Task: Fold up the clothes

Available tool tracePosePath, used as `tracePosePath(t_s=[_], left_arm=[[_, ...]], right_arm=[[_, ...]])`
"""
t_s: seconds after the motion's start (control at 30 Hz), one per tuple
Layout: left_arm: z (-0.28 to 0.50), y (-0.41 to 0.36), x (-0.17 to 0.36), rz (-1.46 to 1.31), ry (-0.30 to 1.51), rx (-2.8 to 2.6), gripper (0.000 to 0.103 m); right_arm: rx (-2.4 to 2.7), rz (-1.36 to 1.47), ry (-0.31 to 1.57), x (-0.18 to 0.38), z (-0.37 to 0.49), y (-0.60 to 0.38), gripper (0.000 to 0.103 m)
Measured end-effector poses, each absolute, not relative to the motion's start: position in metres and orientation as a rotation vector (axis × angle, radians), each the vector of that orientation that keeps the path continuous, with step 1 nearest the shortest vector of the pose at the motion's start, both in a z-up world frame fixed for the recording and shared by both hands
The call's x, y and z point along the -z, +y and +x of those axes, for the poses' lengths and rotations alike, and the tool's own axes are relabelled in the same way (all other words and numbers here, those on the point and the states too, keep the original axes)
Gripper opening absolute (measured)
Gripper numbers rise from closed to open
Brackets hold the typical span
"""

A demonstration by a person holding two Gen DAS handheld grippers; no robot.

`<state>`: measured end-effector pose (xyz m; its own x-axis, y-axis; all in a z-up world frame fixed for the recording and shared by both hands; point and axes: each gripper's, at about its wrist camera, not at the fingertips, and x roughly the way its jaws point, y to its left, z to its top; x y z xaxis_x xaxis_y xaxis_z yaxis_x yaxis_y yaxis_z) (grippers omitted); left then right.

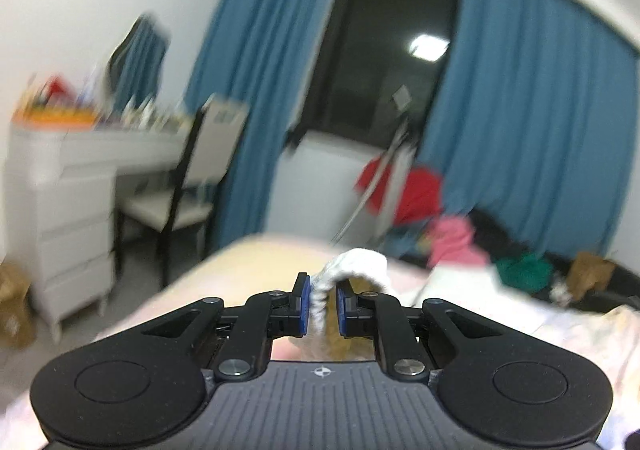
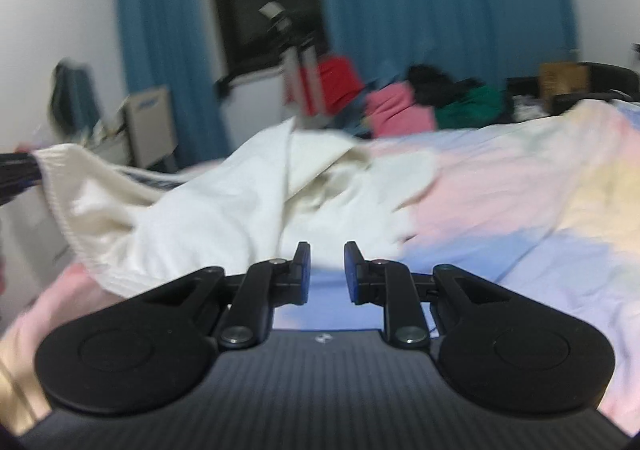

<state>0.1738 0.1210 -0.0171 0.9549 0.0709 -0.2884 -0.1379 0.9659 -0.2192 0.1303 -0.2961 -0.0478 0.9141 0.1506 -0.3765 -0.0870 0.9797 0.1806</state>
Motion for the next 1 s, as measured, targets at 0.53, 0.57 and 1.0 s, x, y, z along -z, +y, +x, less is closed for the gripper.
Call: tracePosePath(t_s=[0.53, 0.57, 1.0], left_arm=[[0.199, 0.183, 0.06, -0.291, 0.408, -0.23, 0.021], [0.2, 0.184, 0.062, -0.288, 0.417, -0.237, 0.021], [0.189, 0.198, 0.064, -0.288, 0.457, -0.27, 0.043]], right_arm=[[-0.305, -0.02, 0.623, 0.106, 0.186, -0.204, 0.042], [-0.308, 0.009, 0.619, 0.108, 0.191, -0.202, 0.041], [-0.314, -0.008, 0.348, 0.051, 0.152, -0.193, 0.015]])
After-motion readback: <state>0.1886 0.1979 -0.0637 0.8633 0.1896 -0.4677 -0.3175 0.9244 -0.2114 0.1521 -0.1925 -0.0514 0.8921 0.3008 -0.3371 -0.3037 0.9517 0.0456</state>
